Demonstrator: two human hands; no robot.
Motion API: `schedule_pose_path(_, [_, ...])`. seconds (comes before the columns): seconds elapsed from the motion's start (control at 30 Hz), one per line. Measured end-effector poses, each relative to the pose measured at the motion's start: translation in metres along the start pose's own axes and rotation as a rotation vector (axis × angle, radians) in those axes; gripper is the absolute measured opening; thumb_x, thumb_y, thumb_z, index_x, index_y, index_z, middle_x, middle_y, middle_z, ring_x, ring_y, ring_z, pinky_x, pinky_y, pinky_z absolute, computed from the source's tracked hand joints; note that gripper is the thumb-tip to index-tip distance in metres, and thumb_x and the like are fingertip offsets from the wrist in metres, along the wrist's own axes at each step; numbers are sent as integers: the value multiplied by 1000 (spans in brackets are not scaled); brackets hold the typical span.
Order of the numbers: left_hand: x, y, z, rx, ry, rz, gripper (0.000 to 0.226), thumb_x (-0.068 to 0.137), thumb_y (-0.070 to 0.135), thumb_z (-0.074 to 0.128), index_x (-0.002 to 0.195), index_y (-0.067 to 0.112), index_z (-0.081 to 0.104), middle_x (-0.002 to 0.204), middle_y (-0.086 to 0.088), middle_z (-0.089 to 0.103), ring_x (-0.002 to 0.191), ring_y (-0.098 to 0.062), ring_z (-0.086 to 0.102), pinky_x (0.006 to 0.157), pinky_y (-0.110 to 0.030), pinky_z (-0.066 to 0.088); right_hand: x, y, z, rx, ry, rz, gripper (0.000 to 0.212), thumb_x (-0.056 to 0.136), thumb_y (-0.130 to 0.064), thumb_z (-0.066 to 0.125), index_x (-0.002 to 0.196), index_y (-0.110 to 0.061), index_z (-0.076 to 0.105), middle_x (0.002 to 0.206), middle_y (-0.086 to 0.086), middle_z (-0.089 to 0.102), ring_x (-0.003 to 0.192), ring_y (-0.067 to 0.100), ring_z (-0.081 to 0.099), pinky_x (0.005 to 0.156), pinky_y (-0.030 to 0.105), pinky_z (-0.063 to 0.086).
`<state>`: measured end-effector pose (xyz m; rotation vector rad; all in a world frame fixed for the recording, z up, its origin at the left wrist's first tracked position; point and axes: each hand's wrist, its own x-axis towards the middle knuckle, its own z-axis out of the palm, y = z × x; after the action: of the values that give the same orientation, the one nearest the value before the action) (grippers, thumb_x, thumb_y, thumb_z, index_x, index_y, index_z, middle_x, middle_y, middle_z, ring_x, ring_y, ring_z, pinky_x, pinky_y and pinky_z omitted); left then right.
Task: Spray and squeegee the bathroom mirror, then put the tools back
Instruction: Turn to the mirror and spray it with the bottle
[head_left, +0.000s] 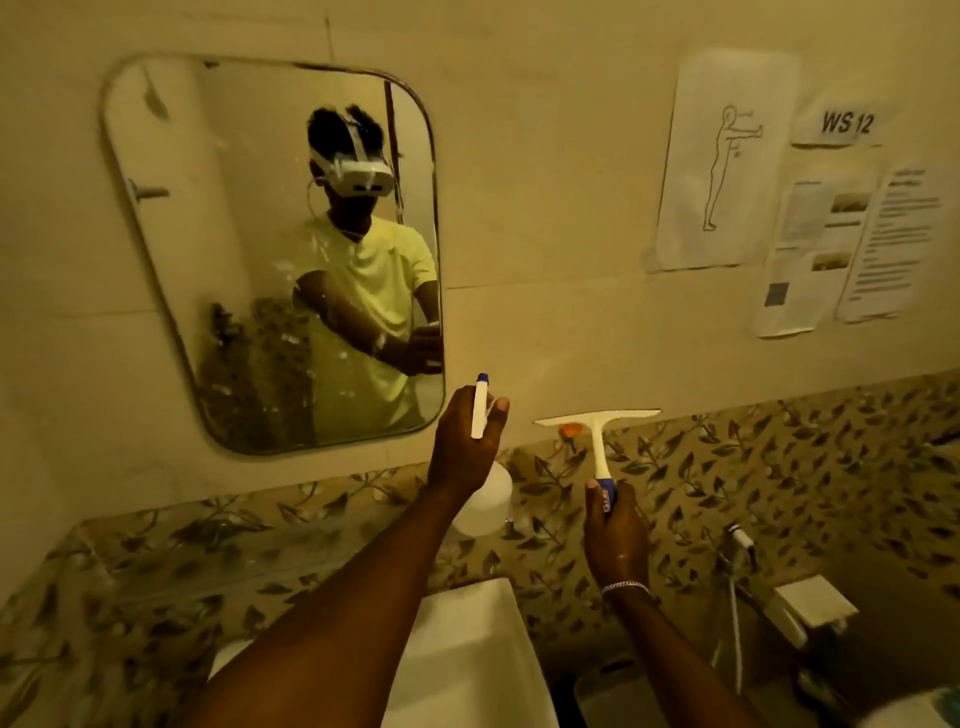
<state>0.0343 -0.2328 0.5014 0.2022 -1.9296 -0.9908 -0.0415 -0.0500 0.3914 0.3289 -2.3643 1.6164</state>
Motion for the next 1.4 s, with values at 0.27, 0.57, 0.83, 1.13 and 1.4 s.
schedule_pose_path(0.27, [33,17,-93,119,202,8,22,100,34,61,100,12,62,86,-10,64,78,-23,63,69,-42,54,-6,-93,33,172,42,-189,20,105,-42,47,104,-23,50,67,-6,56,56,10,55,46,24,35])
schedule_pose_path(0.57, [59,40,-195,172,423,52,28,101,32,61,103,5,68,88,-6,69,83,-23,68,71,-32,53,-24,-182,65,340,-11,-368,28,102,-49,43,95,-22,49,62,-3,56,51,7,55,44,23,34])
schedule_pose_path(0.83, [75,57,-258,286,538,61,33,103,38,56,102,7,69,89,-9,71,82,-22,67,71,-41,58,-42,-230,89,447,-86,-452,22,103,-40,46,99,-19,51,67,-6,58,65,1,62,45,12,41])
schedule_pose_path(1.13, [113,88,-281,361,556,108,35,103,40,55,98,7,67,87,-9,69,78,-22,65,69,-37,56,-43,-258,103,534,-101,-461,16,105,-39,47,96,-26,49,65,-2,59,64,8,62,43,14,40])
schedule_pose_path(1.4, [124,87,-268,317,436,114,33,103,47,53,100,19,71,79,7,68,76,-6,67,68,-29,60,-38,-260,108,568,-73,-440,20,103,-44,45,98,-26,49,65,-1,58,60,5,61,45,13,43])
